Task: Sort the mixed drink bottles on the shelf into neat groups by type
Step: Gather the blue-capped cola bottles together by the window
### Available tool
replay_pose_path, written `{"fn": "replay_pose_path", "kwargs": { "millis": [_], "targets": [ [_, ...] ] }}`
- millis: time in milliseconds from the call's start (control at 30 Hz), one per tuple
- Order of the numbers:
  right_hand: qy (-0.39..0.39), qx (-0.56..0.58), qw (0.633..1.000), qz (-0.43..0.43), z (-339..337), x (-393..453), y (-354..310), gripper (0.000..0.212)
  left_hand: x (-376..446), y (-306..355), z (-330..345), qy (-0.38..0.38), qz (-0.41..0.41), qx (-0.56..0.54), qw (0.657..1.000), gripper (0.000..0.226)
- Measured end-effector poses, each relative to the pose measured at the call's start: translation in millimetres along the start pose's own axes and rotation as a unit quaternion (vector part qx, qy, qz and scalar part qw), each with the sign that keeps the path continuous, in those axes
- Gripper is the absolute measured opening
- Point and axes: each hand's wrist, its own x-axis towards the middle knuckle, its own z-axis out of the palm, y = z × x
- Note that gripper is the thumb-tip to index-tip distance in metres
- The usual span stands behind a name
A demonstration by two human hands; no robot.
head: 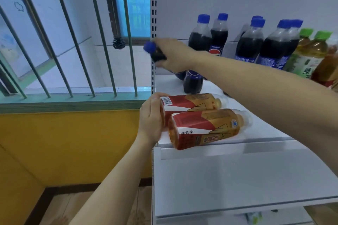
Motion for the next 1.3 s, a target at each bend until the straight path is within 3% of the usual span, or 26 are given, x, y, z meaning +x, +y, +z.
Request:
{"fn": "replay_pose_path", "kwargs": {
  "millis": [100, 267, 400, 567, 733, 833, 933, 1000, 1133, 1200, 1300],
  "targets": [
    [0.089, 0.040, 0.992, 0.078, -14, 9, -5, 0.067, 0, 1, 1, 0.000, 0.001, 0.011, 1.000, 0.048],
    [0.134, 0.000, 0.985, 0.106, -15, 21, -14, 0.091, -2, 5, 1, 0.003, 0.004, 0.021, 1.000, 0.061],
    [0.149, -0.005, 0.979, 0.138, -20, 24, -8, 0.075, -3, 6, 1, 0.003, 0.000, 0.028, 1.000, 0.062],
    [0.141, -0.019, 0.978, 0.155, -31, 25, 0, 0.071, -2, 6, 0, 0.012, -0.005, 0.037, 0.999, 0.048],
    [0.125, -0.002, 0.976, 0.180, -39, 26, -1, 0.075, -3, 6, 0, 0.003, -0.001, 0.023, 1.000, 0.051],
    [0.111, -0.048, 0.974, 0.193, -41, 25, -6, 0.072, -2, 5, -1, 0.008, 0.003, 0.020, 1.000, 0.051],
    [0.118, -0.157, 0.967, 0.163, -46, 22, -11, 0.057, -2, 5, 0, 0.012, 0.002, 0.022, 1.000, 0.047],
    [0.118, -0.167, 0.966, 0.155, -50, 19, -16, 0.050, -3, 7, 0, 0.014, -0.002, 0.026, 1.000, 0.047],
    [0.107, -0.204, 0.961, 0.155, -54, 9, -27, 0.058, -4, 9, 0, 0.010, -0.004, 0.034, 0.999, 0.050],
    [0.154, -0.228, 0.956, 0.104, -55, -5, -31, 0.058, -5, 10, 0, 0.011, -0.007, 0.040, 0.999, 0.048],
    [0.235, -0.204, 0.950, -0.023, -55, -50, -30, 0.033, -6, 10, 0, 0.008, 0.004, 0.049, 0.999, 0.044]
  ]
}}
